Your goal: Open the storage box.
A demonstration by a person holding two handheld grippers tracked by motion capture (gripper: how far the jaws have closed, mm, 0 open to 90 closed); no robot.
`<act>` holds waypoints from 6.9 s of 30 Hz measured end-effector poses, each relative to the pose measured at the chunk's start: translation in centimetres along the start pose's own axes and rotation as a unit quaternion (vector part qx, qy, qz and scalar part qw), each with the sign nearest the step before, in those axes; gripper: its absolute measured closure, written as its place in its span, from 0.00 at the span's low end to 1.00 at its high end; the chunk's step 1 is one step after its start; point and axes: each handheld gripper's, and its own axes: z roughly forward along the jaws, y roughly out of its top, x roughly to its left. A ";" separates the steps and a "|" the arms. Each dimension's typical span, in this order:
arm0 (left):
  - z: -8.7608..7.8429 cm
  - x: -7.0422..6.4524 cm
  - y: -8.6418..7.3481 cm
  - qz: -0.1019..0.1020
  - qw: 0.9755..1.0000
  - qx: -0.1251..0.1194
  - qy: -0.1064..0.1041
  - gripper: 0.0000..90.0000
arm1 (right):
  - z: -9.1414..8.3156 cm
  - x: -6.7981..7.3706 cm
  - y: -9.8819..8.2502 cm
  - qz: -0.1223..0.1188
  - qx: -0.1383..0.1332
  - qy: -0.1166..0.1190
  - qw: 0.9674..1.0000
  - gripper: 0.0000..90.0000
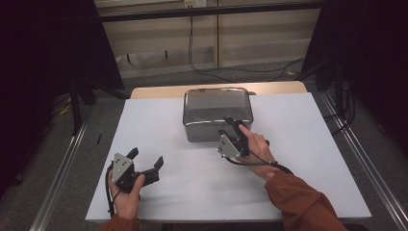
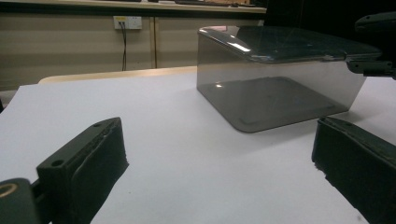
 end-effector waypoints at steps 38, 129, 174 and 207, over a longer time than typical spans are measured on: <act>0.1 0.0 0.0 0.014 1.000 0.014 -0.010 0.05 | 0.8 1.6 0.3 -0.119 0.015 -0.019 0.993 0.86; 14.2 -2.0 6.3 0.100 0.992 -0.028 -0.076 0.10 | 0.4 -2.6 1.9 -0.106 -0.005 -0.053 0.993 0.91; 15.9 -2.7 6.4 0.135 0.986 -0.044 -0.089 0.33 | -0.1 -3.8 -0.8 0.102 -0.030 -0.014 0.994 0.50; 15.7 -2.6 7.3 0.125 0.987 -0.045 -0.087 0.35 | 0.5 -7.4 -7.0 0.369 -0.026 0.069 0.926 0.16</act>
